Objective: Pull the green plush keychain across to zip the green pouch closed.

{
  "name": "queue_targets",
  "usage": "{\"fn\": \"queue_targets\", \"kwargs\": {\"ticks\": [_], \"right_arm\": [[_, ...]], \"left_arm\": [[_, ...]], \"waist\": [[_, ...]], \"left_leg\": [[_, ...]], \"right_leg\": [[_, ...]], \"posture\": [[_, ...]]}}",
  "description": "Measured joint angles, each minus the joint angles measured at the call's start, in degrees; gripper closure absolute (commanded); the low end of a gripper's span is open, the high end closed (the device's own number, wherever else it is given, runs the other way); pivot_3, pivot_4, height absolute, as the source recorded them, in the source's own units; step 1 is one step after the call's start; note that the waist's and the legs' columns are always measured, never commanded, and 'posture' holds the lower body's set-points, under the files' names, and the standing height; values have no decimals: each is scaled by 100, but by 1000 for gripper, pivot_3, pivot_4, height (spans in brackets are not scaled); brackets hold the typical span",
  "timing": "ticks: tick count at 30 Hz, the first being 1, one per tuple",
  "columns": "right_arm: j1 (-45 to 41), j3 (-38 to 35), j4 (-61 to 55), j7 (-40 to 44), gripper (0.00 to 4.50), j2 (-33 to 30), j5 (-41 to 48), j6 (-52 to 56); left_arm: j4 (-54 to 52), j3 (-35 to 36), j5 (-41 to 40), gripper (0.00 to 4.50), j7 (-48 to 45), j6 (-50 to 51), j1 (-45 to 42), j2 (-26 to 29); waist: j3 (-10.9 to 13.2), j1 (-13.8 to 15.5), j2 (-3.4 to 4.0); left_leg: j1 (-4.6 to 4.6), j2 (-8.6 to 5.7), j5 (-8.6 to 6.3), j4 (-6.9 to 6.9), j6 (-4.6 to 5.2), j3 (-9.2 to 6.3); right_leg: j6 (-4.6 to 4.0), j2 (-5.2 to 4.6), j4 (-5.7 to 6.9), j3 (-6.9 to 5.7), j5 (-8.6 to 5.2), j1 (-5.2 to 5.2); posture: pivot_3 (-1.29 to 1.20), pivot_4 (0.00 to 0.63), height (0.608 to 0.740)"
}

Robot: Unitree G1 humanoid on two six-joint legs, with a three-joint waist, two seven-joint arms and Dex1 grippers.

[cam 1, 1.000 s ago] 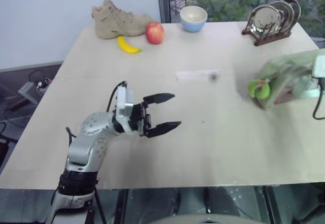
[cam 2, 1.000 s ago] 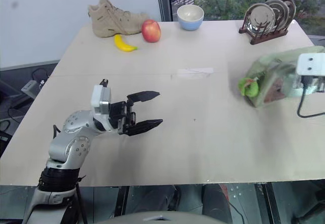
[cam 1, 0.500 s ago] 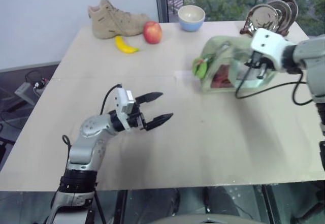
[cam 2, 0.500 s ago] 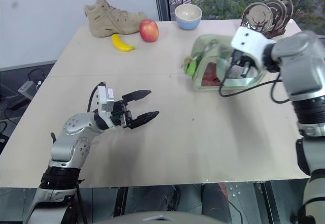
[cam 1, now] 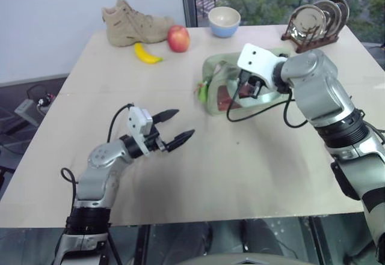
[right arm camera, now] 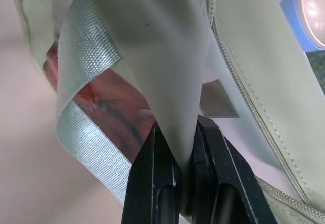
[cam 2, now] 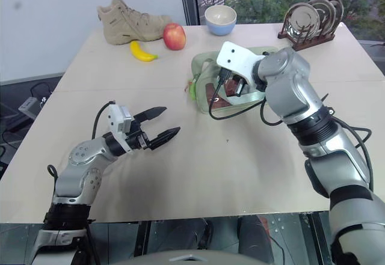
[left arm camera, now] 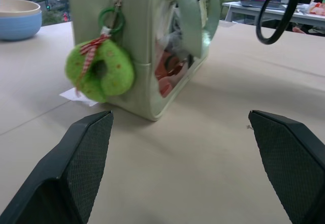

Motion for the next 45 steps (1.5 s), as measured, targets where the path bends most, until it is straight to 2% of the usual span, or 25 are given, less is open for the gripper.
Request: {"fn": "queue_targets", "kwargs": {"ticks": [3, 6, 12, 17, 22, 25, 32, 41, 44, 45], "right_arm": [[113, -131, -244, 93, 3310, 49, 332, 25], [167, -444, -485, -59, 1983, 256, 654, 136], [183, -850, -823, -273, 1983, 366, 1086, 87], [513, -1432, -1129, 132, 1983, -324, 1730, -727], [660, -1475, -973, 329, 1983, -543, 1971, -1431], [789, -1390, -371, 417, 1983, -778, 1851, -2142], [611, -1065, 825, 222, 1983, -622, 1334, -3481], [208, -760, 1892, -79, 1983, -209, 797, -4257], [195, -754, 1943, -21, 2930, -191, 777, -4048], [197, -769, 1871, 25, 3418, -176, 825, -3769]], "left_arm": [[-4, 37, 0, 0, 27, -11, 45, 0], [-4, 40, 0, 0, 70, -17, 44, -1], [-3, 48, -3, 0, 65, -19, -23, 0], [-2, 128, -21, 0, -67, -55, -26, 24], [-2, 141, -40, 0, -126, -57, -38, 21], [-2, 160, -63, 0, -145, -63, -25, 21], [-7, 197, -65, 0, -132, -156, -5, 21], [-10, 227, -65, 0, -41, -208, 20, -24], [-11, 335, -182, 0, 144, -116, 24, -151], [-15, 394, -288, 0, 277, 37, 33, -217]], "waist": [[0, -47, 0], [0, -93, -1], [-1, -96, -1], [-2, -64, -4], [-3, -111, -6], [-3, -87, -7], [-3, -108, -7], [-3, -96, -8], [-3, -96, -8], [-3, -96, -8]], "left_leg": [[0, 0, 0, 0, 0, 1], [0, 0, 0, 1, 0, 0], [0, -2, 0, 2, 0, -1], [-3, -7, 0, 4, 0, -4], [4, -1, 0, 2, 0, 1], [3, -5, 0, 6, 0, 3], [3, -3, 0, 2, 0, 4], [3, -3, 0, 4, 0, -1], [2, -4, 0, 6, 0, -1], [3, -4, 0, 6, 0, -1]], "right_leg": [[0, 0, 0, 1, 0, 0], [0, 0, 2, 0, 0, 0], [0, -3, 3, -6, 0, 0], [0, -15, -1, -30, 0, 1], [-1, -13, 8, -25, 0, 1], [-1, -14, 7, -26, 1, 3], [-1, -13, 4, -27, 1, 0], [-2, -12, 6, -34, 1, 0], [-2, -13, 4, -38, 1, 1], [-2, -13, 5, -37, 1, 1]], "posture": [[0, 150, 740], [0, 150, 740], [0, 150, 740], [0, 150, 740], [0, 150, 740], [0, 150, 740], [0, 150, 740], [0, 150, 740], [0, 150, 740], [0, 150, 740]]}}
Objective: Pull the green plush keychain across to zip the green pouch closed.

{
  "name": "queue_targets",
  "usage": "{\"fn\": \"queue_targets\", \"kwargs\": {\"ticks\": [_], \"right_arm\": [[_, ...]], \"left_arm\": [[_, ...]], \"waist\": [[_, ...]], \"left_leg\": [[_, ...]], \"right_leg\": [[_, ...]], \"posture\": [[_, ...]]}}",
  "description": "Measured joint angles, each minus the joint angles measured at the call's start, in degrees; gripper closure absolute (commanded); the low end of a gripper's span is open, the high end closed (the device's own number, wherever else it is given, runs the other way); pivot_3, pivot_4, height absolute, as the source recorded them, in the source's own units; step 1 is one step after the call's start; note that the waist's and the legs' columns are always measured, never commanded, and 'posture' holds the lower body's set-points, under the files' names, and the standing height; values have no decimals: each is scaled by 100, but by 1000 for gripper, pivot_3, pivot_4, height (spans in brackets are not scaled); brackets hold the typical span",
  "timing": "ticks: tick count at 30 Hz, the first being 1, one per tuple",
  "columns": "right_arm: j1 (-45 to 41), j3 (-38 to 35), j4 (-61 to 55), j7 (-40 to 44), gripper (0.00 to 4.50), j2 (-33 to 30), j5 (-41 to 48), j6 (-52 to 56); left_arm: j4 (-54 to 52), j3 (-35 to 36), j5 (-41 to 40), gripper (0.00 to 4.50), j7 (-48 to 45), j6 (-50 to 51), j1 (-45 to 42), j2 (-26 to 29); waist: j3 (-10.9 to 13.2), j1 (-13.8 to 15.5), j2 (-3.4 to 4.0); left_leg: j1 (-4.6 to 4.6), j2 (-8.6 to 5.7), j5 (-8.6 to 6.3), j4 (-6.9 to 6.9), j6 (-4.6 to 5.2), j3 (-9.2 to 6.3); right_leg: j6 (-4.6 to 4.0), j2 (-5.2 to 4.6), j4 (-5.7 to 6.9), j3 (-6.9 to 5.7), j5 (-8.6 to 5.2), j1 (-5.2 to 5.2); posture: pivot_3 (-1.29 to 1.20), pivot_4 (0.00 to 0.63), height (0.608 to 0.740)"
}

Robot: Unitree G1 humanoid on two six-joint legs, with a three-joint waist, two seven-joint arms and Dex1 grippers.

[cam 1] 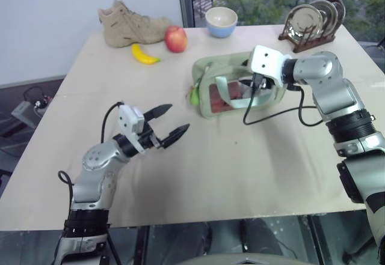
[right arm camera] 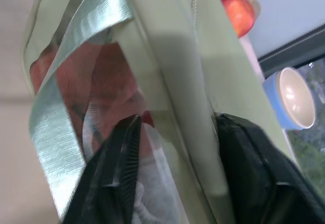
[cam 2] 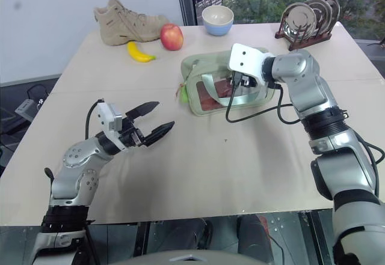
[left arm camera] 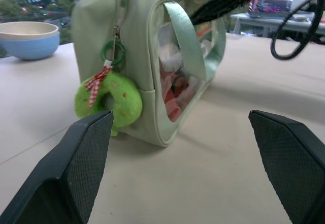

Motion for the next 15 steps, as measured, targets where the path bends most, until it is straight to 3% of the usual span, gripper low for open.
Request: {"fn": "queue_targets", "kwargs": {"ticks": [2, 3, 9, 15], "right_arm": [[46, -34, -332, 89, 4326, 31, 148, 636], [99, -39, -630, 92, 4427, 50, 225, 1049], [228, -37, -1515, 13, 4427, 62, 343, 2270], [466, 0, -2070, -71, 4427, 50, 372, 2573]], "left_arm": [[-2, 115, -243, 0, 360, 449, 31, -162], [-2, 171, -408, 0, 616, 819, 43, -224], [47, 440, -963, 0, 1267, 1726, -163, -380], [588, 490, -776, 0, 1790, 1870, -926, -463]], "waist": [[0, -13, 0], [0, -19, 0], [0, 10, -1], [-1, 38, -5]], "left_leg": [[0, 1, 0, -1, 0, -1], [0, 2, 0, -1, 0, -3], [-3, 0, 0, 3, 0, -4], [-5, -1, 0, 7, 0, -4]], "right_leg": [[0, 1, 4, 2, 0, -1], [0, 2, 7, 2, 0, -2], [0, -1, 7, 0, 0, -1], [0, -4, 7, -2, 0, -1]], "posture": [[0, 150, 740], [0, 150, 740], [0, 150, 740], [0, 150, 740]]}}
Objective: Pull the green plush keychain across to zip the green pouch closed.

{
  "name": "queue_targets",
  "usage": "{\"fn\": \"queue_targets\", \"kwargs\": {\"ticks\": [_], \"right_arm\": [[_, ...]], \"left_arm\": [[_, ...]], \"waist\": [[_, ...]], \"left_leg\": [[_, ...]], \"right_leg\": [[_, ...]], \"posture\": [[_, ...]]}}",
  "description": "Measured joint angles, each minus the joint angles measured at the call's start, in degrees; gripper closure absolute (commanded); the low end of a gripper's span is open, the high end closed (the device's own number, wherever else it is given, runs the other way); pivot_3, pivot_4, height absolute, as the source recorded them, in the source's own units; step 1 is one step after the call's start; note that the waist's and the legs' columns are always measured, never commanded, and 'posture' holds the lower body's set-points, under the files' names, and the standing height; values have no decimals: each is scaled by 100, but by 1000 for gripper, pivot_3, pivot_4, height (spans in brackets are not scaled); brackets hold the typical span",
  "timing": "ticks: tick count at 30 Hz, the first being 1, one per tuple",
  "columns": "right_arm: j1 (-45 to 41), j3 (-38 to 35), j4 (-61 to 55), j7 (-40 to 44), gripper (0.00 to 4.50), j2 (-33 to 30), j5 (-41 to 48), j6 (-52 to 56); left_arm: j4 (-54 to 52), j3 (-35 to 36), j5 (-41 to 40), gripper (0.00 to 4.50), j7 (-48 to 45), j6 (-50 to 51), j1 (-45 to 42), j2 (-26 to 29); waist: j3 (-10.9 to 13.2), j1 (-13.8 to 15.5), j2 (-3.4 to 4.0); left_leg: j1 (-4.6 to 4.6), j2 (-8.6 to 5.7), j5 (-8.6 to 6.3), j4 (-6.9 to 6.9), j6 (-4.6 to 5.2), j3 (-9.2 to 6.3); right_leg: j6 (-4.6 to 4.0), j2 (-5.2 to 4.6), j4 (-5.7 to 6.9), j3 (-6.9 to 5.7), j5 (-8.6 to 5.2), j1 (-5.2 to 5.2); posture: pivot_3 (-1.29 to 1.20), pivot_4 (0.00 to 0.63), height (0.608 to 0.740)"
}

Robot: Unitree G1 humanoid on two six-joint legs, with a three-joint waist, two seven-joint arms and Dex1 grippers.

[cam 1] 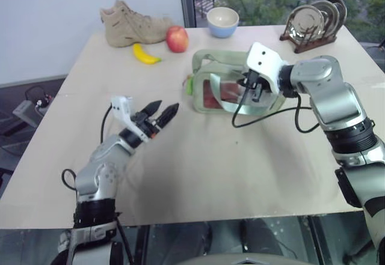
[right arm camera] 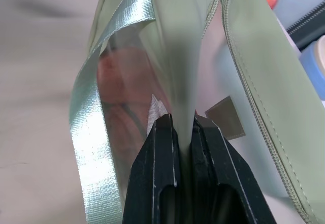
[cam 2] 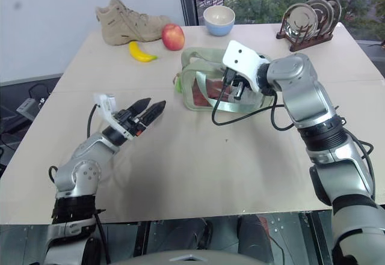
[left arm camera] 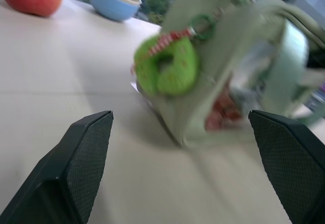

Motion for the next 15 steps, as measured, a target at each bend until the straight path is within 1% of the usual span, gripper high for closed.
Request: {"fn": "queue_targets", "kwargs": {"ticks": [5, 10, 13, 14, 15], "right_arm": [[117, 13, -224, -13, 4427, -35, 21, 39], [136, 16, -299, -37, 4427, -42, 26, 111], [215, 16, -398, -63, 4427, -71, 55, 126], [225, 16, -412, -69, 4500, -74, 66, 130], [226, 16, -412, -70, 4500, -74, 67, 131]], "left_arm": [[302, -266, 611, 0, 94, -360, -360, -4], [313, -865, 1323, 0, 67, -898, -370, -176], [337, -1025, 1797, 0, 253, -1325, -397, -265], [375, -1054, 1965, 403, 321, -1483, -430, -288], [380, -1056, 1980, 516, 329, -1502, -437, -290]], "waist": [[-1, -24, -2], [-1, -20, -3], [-1, -21, -4], [-1, -19, -5], [-1, -17, -5]], "left_leg": [[-2, -1, 0, 1, 0, 4], [-4, 0, 0, 1, 0, -1], [-4, 0, 0, 1, 0, 0], [-4, 0, 0, 2, 0, 0], [-4, 0, 0, 2, 0, 0]], "right_leg": [[0, -1, 0, 1, 0, 0], [0, -2, 0, 2, 0, 0], [0, -2, -1, 2, 0, -1], [0, -2, -1, 2, 0, -1], [0, -2, 0, 2, 0, -1]], "posture": [[0, 150, 740], [0, 150, 740], [0, 150, 740], [0, 150, 740], [0, 150, 740]]}}
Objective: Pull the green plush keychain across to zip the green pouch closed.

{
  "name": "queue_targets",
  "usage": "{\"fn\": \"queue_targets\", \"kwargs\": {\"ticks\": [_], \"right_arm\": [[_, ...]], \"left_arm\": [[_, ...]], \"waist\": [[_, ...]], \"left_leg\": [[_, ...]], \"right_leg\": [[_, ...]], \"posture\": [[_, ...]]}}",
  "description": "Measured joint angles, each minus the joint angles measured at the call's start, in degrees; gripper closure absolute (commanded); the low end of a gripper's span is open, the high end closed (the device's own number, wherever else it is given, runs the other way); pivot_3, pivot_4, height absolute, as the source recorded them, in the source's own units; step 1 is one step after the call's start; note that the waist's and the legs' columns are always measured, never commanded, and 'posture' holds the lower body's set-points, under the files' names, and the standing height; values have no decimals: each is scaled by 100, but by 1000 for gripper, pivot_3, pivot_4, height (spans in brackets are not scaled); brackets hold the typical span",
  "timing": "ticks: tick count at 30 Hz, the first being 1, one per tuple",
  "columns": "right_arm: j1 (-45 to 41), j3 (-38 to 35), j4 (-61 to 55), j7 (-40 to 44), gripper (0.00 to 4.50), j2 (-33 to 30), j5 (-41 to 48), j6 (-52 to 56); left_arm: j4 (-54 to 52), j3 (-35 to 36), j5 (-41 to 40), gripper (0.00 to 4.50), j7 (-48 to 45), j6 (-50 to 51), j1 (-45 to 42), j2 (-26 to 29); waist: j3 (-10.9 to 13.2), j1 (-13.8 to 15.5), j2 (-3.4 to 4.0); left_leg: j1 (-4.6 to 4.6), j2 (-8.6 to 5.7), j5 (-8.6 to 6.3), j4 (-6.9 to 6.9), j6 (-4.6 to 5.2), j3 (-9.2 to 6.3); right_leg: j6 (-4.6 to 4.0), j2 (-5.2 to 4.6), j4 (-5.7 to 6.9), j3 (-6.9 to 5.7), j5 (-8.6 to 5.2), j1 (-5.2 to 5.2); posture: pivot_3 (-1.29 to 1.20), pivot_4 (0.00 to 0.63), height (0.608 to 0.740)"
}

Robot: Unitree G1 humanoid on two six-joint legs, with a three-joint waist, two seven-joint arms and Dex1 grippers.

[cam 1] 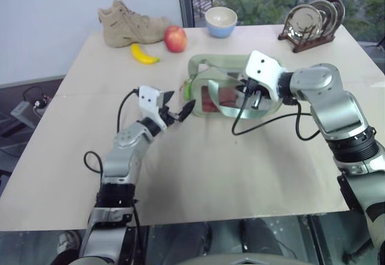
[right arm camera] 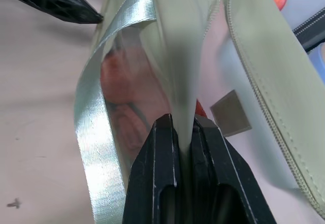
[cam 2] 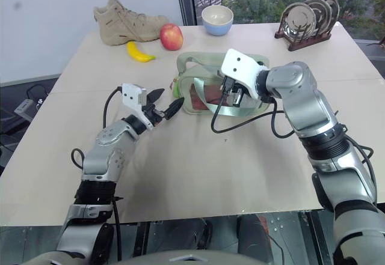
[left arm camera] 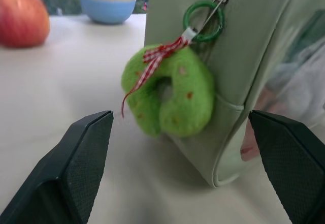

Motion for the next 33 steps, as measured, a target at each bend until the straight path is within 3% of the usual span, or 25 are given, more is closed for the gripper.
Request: {"fn": "queue_targets", "kwargs": {"ticks": [2, 5, 14, 22, 33], "right_arm": [[6, 0, -7, -19, 4500, -2, 12, 1], [26, 0, -30, -44, 4500, -18, 28, 1], [64, 10, -52, -40, 4500, -104, 79, -50], [64, 34, -54, -40, 4500, -109, 116, -50], [130, 42, -171, -37, 4500, -179, 146, -38]], "left_arm": [[21, -4, 103, 1139, 106, -127, -54, -99], [27, 60, -4, 2444, 72, -138, -71, -195], [197, 389, -457, 2444, -882, 101, -34, 518], [265, 20, -175, 2444, -1057, -46, -38, 392], [1237, -298, 626, 2444, -813, -714, -666, 202]], "waist": [[0, 6, -1], [-1, 0, -2], [-1, 5, -3], [-1, 21, -5], [-1, 26, -8]], "left_leg": [[0, -1, 0, 1, 0, 0], [-1, 0, 0, 1, 0, -1], [0, -1, 0, 1, 0, -4], [-3, -3, 0, 3, 0, -6], [-6, -5, 0, 6, 0, -9]], "right_leg": [[0, 0, 0, -1, 0, 0], [0, 0, 0, 0, 0, 0], [0, 0, 0, -12, 0, 0], [0, -5, 0, -16, 0, 0], [0, -7, 2, -18, 0, 0]], "posture": [[0, 150, 740], [0, 150, 740], [0, 150, 740], [0, 150, 740], [0, 150, 740]]}}
